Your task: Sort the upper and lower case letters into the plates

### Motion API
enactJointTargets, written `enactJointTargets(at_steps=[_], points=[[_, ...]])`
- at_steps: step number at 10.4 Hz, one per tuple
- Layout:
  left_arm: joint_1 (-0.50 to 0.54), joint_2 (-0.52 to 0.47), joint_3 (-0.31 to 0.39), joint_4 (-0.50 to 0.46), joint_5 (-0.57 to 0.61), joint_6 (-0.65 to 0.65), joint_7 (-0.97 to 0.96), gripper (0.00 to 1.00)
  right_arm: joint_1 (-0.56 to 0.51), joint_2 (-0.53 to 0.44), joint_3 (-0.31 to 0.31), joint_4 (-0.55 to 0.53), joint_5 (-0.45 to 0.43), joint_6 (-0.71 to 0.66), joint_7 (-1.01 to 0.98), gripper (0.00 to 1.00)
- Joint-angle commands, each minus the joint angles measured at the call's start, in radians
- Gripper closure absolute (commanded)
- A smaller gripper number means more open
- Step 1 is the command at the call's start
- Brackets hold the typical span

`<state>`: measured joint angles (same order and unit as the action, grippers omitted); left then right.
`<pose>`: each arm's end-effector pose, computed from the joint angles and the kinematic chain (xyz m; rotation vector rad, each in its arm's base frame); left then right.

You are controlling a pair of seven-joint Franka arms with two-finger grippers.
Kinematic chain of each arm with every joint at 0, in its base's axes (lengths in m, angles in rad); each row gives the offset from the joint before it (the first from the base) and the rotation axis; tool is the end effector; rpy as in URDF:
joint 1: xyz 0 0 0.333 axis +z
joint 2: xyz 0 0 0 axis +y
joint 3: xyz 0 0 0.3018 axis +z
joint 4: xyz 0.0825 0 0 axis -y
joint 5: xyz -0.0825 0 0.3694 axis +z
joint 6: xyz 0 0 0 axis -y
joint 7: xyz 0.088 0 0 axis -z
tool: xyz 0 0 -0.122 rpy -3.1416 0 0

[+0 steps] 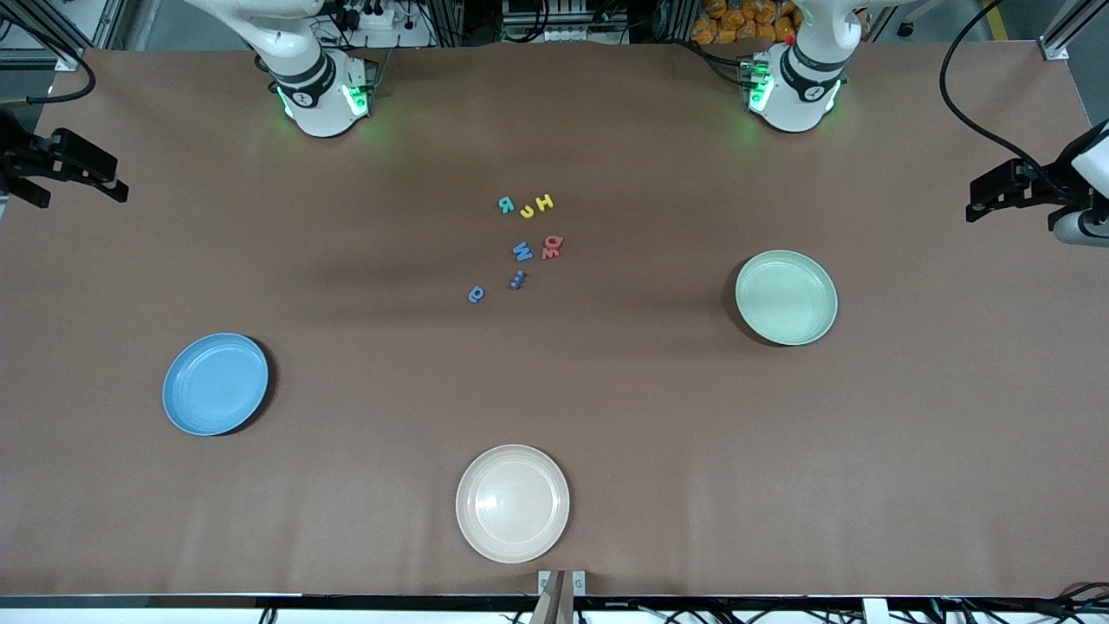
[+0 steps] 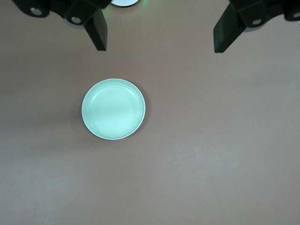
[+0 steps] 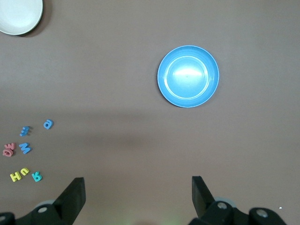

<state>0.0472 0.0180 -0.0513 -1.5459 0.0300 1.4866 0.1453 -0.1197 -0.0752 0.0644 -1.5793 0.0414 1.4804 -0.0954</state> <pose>0.5351 0.0019 0.5899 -3.1071 0.2304 0.1233 0.5074 -0.0214 0.6230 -3.1026 -0.0669 0.0327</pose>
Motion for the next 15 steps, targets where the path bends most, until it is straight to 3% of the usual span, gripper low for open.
enactJointTargets(at_steps=[1,7,10,15], points=[[0.003,0.007,0.002,0.027,-0.015,-0.037,0.014,0.0,-0.011,-0.025,0.0,-0.021,0.005,0.006,-0.01,0.0],[-0.061,0.023,-0.03,-0.012,-0.054,-0.058,0.014,0.0,-0.003,-0.014,0.005,-0.018,0.008,-0.026,-0.023,0.0],[-0.255,0.106,-0.079,-0.008,-0.111,-0.037,-0.102,0.0,-0.014,0.04,0.005,0.01,0.018,-0.022,-0.021,0.0],[-0.608,0.301,-0.085,-0.008,-0.133,0.257,-0.455,0.0,-0.033,0.115,-0.002,0.002,0.002,-0.012,-0.021,0.0]])
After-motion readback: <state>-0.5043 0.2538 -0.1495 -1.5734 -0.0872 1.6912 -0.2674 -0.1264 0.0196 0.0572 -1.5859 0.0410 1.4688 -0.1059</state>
